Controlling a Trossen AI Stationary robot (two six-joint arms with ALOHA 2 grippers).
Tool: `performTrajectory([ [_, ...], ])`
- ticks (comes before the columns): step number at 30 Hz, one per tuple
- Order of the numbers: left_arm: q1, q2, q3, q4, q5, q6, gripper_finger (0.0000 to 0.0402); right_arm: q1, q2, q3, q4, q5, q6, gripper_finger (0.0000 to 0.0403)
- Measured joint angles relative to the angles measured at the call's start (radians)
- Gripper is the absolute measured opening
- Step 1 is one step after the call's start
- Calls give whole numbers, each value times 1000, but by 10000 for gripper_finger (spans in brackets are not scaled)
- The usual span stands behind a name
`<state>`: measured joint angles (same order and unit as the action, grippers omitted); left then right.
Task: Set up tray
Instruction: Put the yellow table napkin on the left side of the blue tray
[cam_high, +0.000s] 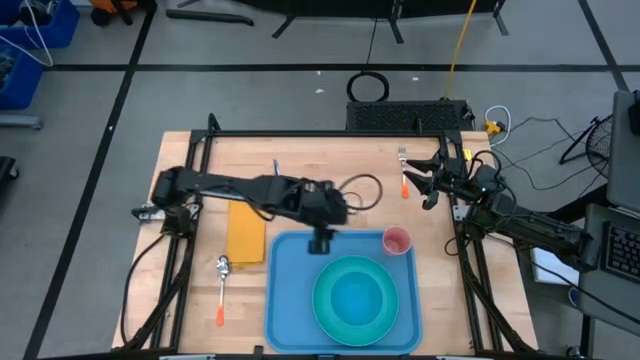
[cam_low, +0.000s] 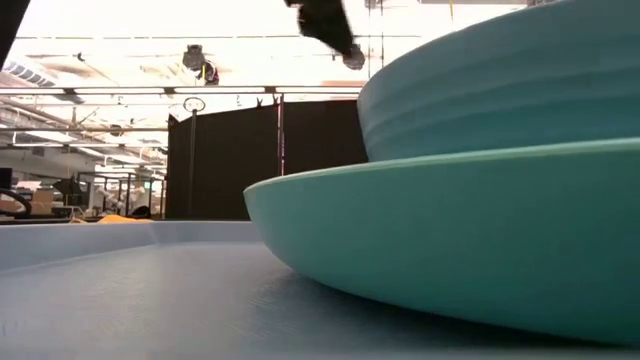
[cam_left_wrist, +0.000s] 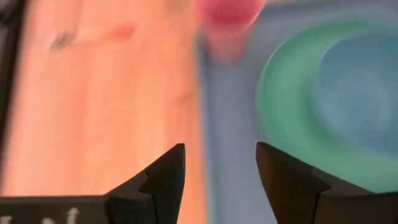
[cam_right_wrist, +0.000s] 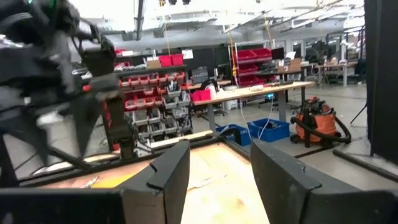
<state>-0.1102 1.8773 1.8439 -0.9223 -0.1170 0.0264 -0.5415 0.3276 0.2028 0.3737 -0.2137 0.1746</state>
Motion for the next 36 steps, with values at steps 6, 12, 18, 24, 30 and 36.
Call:
performTrajectory([
  [6, -25, -161, -127, -138, -182, -118, 200, 0, 12, 0, -3, 0, -27, 160],
  [12, -50, -501, -577, 230, -292, -198, 200, 0, 13, 0, 6, 0, -52, 160],
  [18, -17, -856, -1075, 681, -328, -284, 200, 0, 20, 0, 10, 0, -40, 160],
  [24, 19, -1126, -1434, 1038, -240, -318, 200, 0, 36, 0, 9, -1, -27, 160],
  [30, 23, -1201, -1545, 952, -210, -502, 200, 0, 47, 0, 6, 0, -18, 160],
  [36, -9, -1134, -1526, 821, -161, -604, 200, 0, 71, 0, 9, 0, -18, 160],
])
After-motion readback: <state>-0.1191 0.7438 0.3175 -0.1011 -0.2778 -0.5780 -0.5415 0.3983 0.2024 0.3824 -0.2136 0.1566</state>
